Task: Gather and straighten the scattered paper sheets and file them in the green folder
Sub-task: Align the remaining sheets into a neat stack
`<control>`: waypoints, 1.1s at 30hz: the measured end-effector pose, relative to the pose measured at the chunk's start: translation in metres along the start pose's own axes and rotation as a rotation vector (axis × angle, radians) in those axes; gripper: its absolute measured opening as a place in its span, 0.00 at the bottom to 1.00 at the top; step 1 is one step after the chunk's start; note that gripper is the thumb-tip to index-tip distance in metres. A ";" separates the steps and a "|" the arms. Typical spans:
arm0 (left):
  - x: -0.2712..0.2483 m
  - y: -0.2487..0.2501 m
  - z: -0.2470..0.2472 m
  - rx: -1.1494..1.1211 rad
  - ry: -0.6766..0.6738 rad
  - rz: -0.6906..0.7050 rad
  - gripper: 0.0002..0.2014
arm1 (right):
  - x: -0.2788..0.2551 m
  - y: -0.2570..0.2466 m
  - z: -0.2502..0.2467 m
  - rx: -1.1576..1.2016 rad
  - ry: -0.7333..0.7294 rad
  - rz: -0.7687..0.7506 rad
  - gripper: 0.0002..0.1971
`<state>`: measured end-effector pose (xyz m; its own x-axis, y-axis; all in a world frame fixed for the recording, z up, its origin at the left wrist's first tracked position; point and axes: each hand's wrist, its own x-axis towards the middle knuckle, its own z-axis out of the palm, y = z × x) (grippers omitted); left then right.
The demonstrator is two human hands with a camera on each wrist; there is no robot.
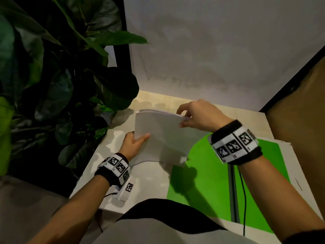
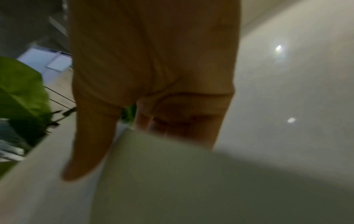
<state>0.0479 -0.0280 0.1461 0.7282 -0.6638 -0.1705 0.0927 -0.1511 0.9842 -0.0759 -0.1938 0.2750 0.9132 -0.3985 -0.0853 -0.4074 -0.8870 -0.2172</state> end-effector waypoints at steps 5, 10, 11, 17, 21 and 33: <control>0.007 0.017 0.006 0.147 -0.195 0.073 0.07 | 0.009 0.004 0.010 0.079 -0.060 -0.043 0.13; 0.018 0.022 -0.022 0.274 -0.313 0.027 0.14 | -0.029 0.076 -0.020 0.565 0.038 0.089 0.09; 0.020 0.021 -0.025 0.257 -0.296 0.025 0.20 | -0.037 0.090 -0.020 0.677 0.066 0.132 0.08; 0.026 0.014 0.002 -0.446 -0.128 0.065 0.23 | -0.065 0.138 0.028 0.990 0.168 0.308 0.14; 0.017 0.002 0.022 -0.508 -0.127 -0.003 0.35 | -0.080 0.157 0.068 1.203 0.317 0.386 0.35; -0.003 -0.016 0.039 -0.170 0.064 -0.048 0.28 | -0.072 0.143 0.149 1.268 0.487 0.467 0.19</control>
<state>0.0176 -0.0521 0.1293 0.7615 -0.6098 -0.2198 0.2381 -0.0522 0.9698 -0.1979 -0.2569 0.1052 0.5011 -0.8584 -0.1099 -0.1421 0.0437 -0.9889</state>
